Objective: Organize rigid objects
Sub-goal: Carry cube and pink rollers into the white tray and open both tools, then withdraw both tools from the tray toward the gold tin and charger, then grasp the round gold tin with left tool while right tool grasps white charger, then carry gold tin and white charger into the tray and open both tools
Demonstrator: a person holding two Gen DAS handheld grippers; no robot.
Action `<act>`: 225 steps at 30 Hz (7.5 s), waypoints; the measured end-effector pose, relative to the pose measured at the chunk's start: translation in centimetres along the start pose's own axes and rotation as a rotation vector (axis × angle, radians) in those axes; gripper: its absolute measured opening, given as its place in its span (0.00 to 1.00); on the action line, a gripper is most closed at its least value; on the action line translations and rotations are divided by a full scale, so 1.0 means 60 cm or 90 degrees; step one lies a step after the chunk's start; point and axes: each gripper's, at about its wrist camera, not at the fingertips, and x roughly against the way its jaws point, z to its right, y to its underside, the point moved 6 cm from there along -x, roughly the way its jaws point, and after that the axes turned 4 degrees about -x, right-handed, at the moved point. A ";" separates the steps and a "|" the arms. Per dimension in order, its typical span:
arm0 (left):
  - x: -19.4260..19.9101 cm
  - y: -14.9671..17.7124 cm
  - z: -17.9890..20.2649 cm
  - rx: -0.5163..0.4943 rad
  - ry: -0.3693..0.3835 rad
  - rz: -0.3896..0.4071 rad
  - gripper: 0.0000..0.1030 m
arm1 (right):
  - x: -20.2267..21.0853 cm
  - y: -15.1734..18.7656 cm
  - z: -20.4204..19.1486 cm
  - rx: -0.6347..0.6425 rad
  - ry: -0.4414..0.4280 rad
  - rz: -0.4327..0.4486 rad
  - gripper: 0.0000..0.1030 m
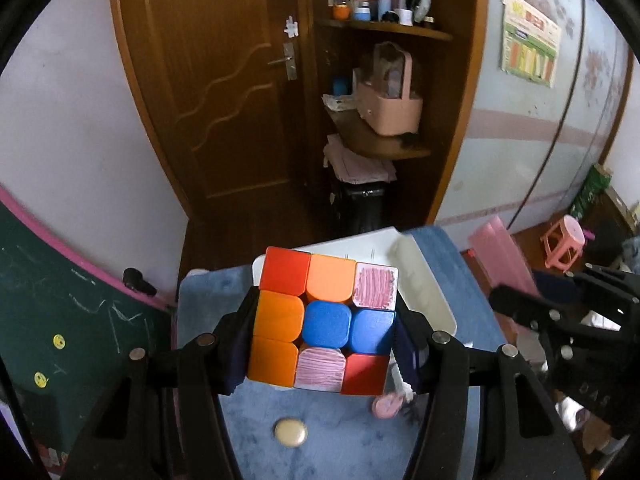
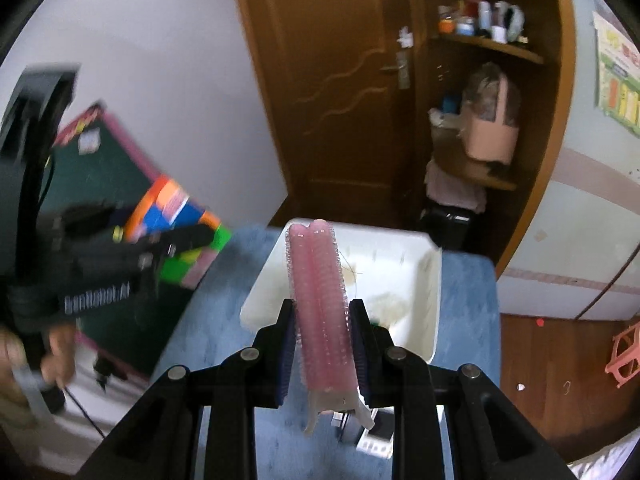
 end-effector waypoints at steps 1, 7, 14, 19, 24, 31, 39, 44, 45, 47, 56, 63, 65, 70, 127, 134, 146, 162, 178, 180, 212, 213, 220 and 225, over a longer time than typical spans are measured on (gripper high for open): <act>-0.013 -0.008 -0.002 0.007 0.003 -0.002 0.61 | -0.004 -0.021 0.007 -0.012 0.004 0.002 0.25; -0.113 -0.017 -0.007 0.041 0.006 -0.036 0.61 | -0.083 -0.102 0.042 -0.068 0.028 -0.021 0.25; -0.246 0.005 -0.030 0.066 -0.012 -0.093 0.61 | -0.214 -0.114 0.086 -0.123 0.060 -0.068 0.25; -0.321 0.029 -0.042 0.076 -0.020 -0.125 0.61 | -0.289 -0.095 0.099 -0.145 0.081 -0.104 0.25; -0.375 0.054 -0.044 0.077 -0.017 -0.156 0.61 | -0.357 -0.067 0.111 -0.167 0.095 -0.142 0.25; -0.428 0.096 -0.028 0.066 -0.013 -0.198 0.61 | -0.433 -0.021 0.121 -0.190 0.109 -0.197 0.26; -0.453 0.124 -0.012 0.059 0.006 -0.240 0.61 | -0.478 0.009 0.136 -0.211 0.115 -0.234 0.29; -0.443 0.122 -0.021 0.063 -0.008 -0.223 0.70 | -0.489 0.020 0.140 -0.235 0.095 -0.246 0.31; -0.442 0.120 -0.022 0.060 -0.010 -0.219 0.71 | -0.488 0.022 0.140 -0.238 0.092 -0.246 0.33; -0.437 0.118 -0.024 0.058 -0.013 -0.214 0.75 | -0.482 0.022 0.141 -0.245 0.085 -0.239 0.40; -0.387 0.116 -0.019 0.054 -0.018 -0.196 0.75 | -0.441 0.010 0.129 -0.223 0.079 -0.210 0.46; -0.313 0.118 -0.023 0.043 -0.031 -0.172 0.75 | -0.378 0.011 0.108 -0.173 0.086 -0.184 0.46; -0.285 0.121 -0.029 0.045 -0.036 -0.162 0.75 | -0.358 0.010 0.103 -0.163 0.081 -0.174 0.46; -0.220 0.134 -0.039 0.052 -0.051 -0.138 0.75 | -0.287 0.016 0.085 -0.127 0.069 -0.142 0.46; -0.313 0.497 -0.046 0.133 0.031 -0.281 0.79 | -0.385 0.300 0.084 -0.210 0.079 -0.306 0.77; -0.319 0.502 -0.047 0.126 0.033 -0.270 0.78 | -0.399 0.298 0.101 -0.291 0.087 -0.306 0.77; -0.327 0.489 -0.045 0.125 0.008 -0.262 0.57 | -0.416 0.297 0.103 -0.278 0.152 -0.295 0.54; -0.207 0.424 -0.009 0.108 0.000 -0.179 0.57 | -0.312 0.294 0.082 -0.230 0.124 -0.230 0.53; -0.015 0.219 0.025 0.105 0.000 -0.025 0.57 | -0.069 0.208 0.048 -0.155 0.033 -0.097 0.53; -0.002 0.192 0.020 0.098 -0.011 -0.010 0.57 | -0.042 0.181 0.044 -0.140 0.025 -0.072 0.53; -0.368 0.136 -0.048 0.073 -0.010 -0.178 0.57 | -0.372 -0.058 0.128 -0.172 0.123 -0.113 0.53; -0.381 0.143 -0.045 0.069 -0.009 -0.188 0.57 | -0.397 -0.048 0.134 -0.177 0.129 -0.130 0.53; -0.426 0.169 -0.023 0.049 0.016 -0.231 0.57 | -0.495 0.000 0.151 -0.179 0.159 -0.196 0.54; -0.428 0.172 -0.020 0.057 0.037 -0.239 0.69 | -0.525 0.016 0.149 -0.164 0.159 -0.227 0.54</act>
